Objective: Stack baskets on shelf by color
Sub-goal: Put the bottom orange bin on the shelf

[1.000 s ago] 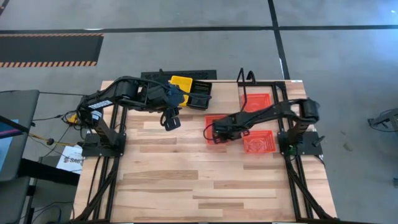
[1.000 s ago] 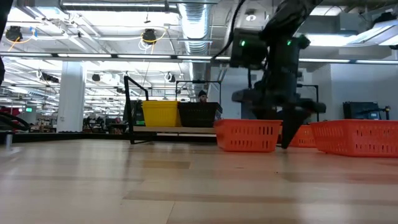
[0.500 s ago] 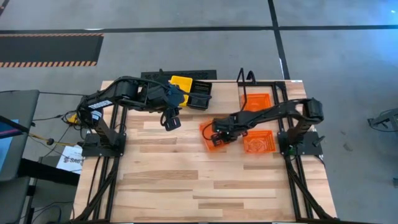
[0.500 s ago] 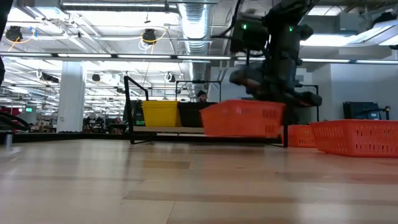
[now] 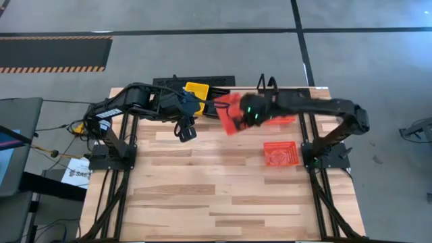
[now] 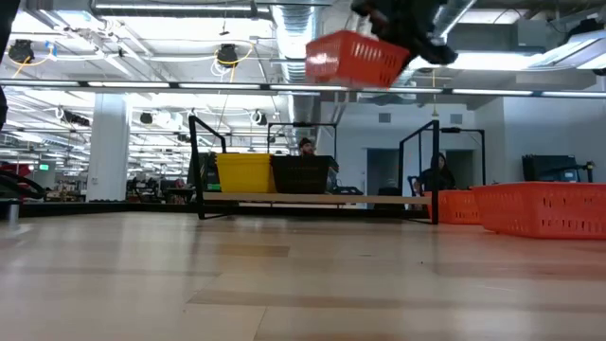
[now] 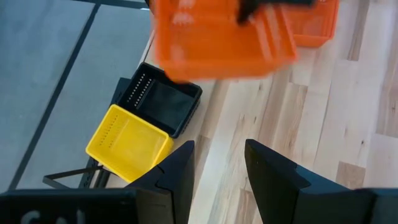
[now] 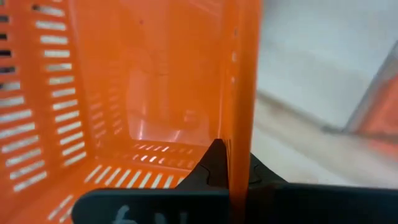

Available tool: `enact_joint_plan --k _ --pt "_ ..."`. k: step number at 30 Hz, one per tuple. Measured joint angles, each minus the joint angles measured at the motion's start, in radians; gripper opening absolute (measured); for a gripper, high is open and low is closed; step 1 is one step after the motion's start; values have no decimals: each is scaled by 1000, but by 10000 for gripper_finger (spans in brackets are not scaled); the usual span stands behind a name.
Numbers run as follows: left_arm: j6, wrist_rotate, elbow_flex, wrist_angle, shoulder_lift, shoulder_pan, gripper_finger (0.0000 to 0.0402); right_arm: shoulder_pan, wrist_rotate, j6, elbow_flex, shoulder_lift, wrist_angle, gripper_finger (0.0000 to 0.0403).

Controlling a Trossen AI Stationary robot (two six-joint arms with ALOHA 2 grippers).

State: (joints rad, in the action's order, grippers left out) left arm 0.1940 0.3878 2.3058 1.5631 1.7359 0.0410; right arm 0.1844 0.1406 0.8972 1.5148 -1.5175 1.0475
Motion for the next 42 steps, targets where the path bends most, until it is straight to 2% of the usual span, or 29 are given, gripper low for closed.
enact_joint_plan --k 8,13,15,21,29,36,42 --pt "2 -6 0 1 0 0 130 212 -9 -156 376 -117 222 1" --pt "3 -9 0 1 0 0 130 319 -175 -160 478 -224 270 1" --pt "4 -11 0 1 0 0 130 343 -217 -162 496 -271 307 1" --pt "3 -18 0 2 0 0 130 369 -227 -157 501 -389 437 1" --pt "15 -19 0 7 0 0 130 368 -225 -130 502 -483 444 1" --pt "4 -19 0 7 0 0 130 378 -178 -119 500 -471 461 1" --pt "-11 -19 0 8 0 0 130 398 -132 -111 452 -382 465 1"
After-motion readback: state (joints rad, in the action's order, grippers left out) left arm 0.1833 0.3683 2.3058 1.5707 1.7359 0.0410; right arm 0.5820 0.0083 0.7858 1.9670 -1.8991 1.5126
